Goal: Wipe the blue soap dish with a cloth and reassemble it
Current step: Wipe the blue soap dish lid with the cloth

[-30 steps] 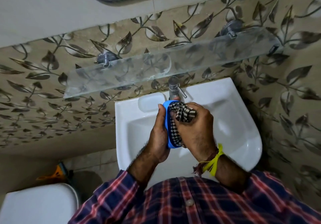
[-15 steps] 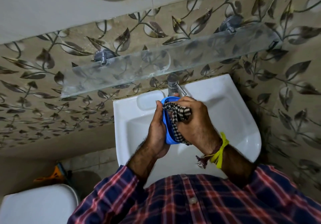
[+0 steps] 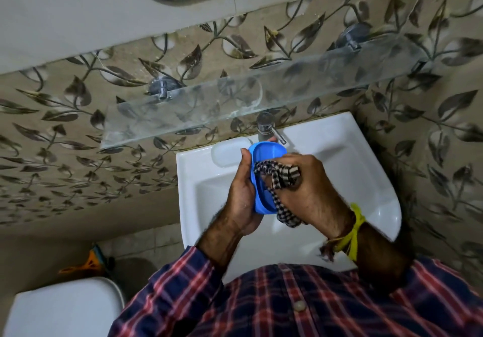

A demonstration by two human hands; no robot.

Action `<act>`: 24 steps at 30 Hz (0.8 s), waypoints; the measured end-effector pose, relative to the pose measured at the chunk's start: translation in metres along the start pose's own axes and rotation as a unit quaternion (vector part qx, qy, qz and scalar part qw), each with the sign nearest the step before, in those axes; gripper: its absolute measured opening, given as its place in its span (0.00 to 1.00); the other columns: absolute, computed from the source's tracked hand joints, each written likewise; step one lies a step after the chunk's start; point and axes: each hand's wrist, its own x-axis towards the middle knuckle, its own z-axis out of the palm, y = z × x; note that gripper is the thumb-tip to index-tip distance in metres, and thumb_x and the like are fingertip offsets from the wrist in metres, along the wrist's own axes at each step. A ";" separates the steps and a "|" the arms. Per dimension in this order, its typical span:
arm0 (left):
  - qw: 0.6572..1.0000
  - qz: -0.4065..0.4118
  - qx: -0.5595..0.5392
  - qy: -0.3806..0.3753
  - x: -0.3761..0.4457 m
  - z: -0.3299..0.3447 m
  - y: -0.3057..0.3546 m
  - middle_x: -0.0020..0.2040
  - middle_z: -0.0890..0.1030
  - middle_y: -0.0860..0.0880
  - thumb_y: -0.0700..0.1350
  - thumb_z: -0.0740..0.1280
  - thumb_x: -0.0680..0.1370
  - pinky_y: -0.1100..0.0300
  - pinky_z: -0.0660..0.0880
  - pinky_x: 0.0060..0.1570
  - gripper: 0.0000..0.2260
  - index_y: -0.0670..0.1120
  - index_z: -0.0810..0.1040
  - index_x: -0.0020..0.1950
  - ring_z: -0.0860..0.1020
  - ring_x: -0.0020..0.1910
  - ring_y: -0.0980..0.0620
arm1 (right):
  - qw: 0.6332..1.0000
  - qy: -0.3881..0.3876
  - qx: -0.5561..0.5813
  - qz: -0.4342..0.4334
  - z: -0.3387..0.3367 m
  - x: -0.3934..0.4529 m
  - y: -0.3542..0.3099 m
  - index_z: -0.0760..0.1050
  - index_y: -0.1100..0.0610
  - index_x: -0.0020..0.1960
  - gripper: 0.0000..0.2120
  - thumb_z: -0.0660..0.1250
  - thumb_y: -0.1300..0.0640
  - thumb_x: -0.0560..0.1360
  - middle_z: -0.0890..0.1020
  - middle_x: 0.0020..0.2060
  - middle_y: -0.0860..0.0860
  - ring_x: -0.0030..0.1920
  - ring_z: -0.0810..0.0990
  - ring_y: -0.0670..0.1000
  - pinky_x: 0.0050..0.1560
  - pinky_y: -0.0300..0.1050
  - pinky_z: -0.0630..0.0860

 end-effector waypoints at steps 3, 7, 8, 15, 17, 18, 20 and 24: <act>1.000 0.000 0.004 -0.002 0.000 -0.006 0.007 0.55 0.85 0.45 0.67 0.47 0.82 0.50 0.77 0.58 0.30 0.52 0.82 0.63 0.83 0.53 0.47 | 0.998 -0.055 0.019 0.013 -0.002 -0.001 -0.001 0.77 0.49 0.36 0.09 0.73 0.61 0.70 0.81 0.32 0.46 0.36 0.82 0.47 0.39 0.53 0.83; 1.000 0.018 0.021 0.007 0.002 -0.006 0.010 0.53 0.85 0.46 0.67 0.49 0.81 0.50 0.76 0.58 0.29 0.54 0.84 0.60 0.83 0.51 0.48 | 0.995 -0.094 -0.008 0.033 -0.002 -0.005 0.003 0.80 0.52 0.38 0.04 0.74 0.58 0.70 0.82 0.34 0.47 0.37 0.83 0.48 0.40 0.54 0.83; 1.000 0.016 0.016 0.009 0.003 -0.004 0.009 0.53 0.85 0.46 0.67 0.49 0.81 0.50 0.76 0.57 0.28 0.54 0.83 0.61 0.82 0.52 0.48 | 0.997 -0.073 -0.004 0.029 -0.002 -0.002 0.002 0.81 0.54 0.39 0.02 0.73 0.59 0.70 0.82 0.34 0.48 0.37 0.83 0.49 0.40 0.54 0.82; 0.999 0.052 0.001 -0.007 0.008 -0.003 0.018 0.51 0.84 0.44 0.66 0.51 0.82 0.50 0.75 0.56 0.27 0.53 0.77 0.70 0.81 0.49 0.46 | 0.985 -0.159 -0.068 0.007 -0.011 -0.010 -0.005 0.83 0.48 0.49 0.13 0.71 0.63 0.70 0.84 0.45 0.45 0.47 0.83 0.51 0.47 0.53 0.82; 0.998 0.055 -0.001 -0.006 0.010 -0.002 0.014 0.52 0.84 0.44 0.66 0.52 0.81 0.50 0.76 0.56 0.27 0.54 0.77 0.70 0.81 0.50 0.45 | 0.975 -0.152 -0.162 -0.010 -0.016 -0.013 -0.006 0.82 0.44 0.52 0.17 0.69 0.62 0.69 0.82 0.49 0.45 0.49 0.82 0.52 0.47 0.51 0.81; 0.999 0.054 0.003 -0.004 0.011 -0.003 0.012 0.52 0.85 0.44 0.67 0.52 0.81 0.50 0.76 0.57 0.27 0.54 0.79 0.67 0.81 0.50 0.46 | 0.972 -0.138 -0.188 -0.012 -0.017 -0.013 -0.007 0.82 0.43 0.52 0.17 0.69 0.62 0.70 0.82 0.49 0.45 0.49 0.82 0.52 0.48 0.51 0.80; 0.999 0.045 0.019 0.006 0.010 -0.005 0.012 0.51 0.85 0.46 0.70 0.52 0.79 0.49 0.75 0.60 0.29 0.54 0.85 0.59 0.82 0.50 0.47 | 0.977 -0.108 -0.184 -0.025 -0.015 -0.010 -0.011 0.82 0.43 0.53 0.17 0.70 0.62 0.70 0.81 0.49 0.46 0.50 0.81 0.52 0.48 0.50 0.79; 0.999 0.043 -0.003 0.020 0.011 -0.006 0.020 0.52 0.84 0.43 0.69 0.53 0.79 0.46 0.72 0.64 0.29 0.51 0.86 0.57 0.81 0.51 0.46 | 0.974 -0.115 -0.180 -0.071 -0.012 -0.011 -0.015 0.83 0.45 0.52 0.17 0.70 0.63 0.68 0.81 0.46 0.47 0.49 0.81 0.53 0.44 0.50 0.80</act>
